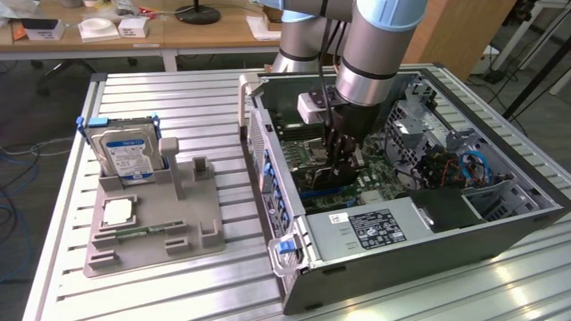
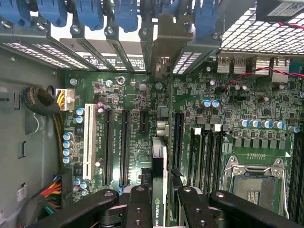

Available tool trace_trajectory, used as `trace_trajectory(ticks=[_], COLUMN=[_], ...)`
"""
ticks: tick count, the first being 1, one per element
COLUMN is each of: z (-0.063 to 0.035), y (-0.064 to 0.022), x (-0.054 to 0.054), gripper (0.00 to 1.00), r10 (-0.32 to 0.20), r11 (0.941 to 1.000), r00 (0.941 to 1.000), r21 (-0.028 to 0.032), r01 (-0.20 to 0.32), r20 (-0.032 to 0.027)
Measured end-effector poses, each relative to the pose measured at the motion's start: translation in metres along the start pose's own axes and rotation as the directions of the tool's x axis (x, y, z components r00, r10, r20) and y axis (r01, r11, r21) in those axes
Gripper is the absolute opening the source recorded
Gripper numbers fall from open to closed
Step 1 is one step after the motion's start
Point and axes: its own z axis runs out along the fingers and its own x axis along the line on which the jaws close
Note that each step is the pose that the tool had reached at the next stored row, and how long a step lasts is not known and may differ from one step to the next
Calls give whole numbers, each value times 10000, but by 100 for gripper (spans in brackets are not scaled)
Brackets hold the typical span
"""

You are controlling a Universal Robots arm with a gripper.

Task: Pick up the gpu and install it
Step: 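Insert the gpu into the slot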

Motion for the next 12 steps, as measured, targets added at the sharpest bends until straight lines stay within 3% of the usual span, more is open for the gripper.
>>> trace_trajectory(ticks=[12], z=[2], y=[0], x=[9], gripper=[26], r10=[17], r11=[10000], r00=[10000], r21=[2], r01=[-17], r20=[5])
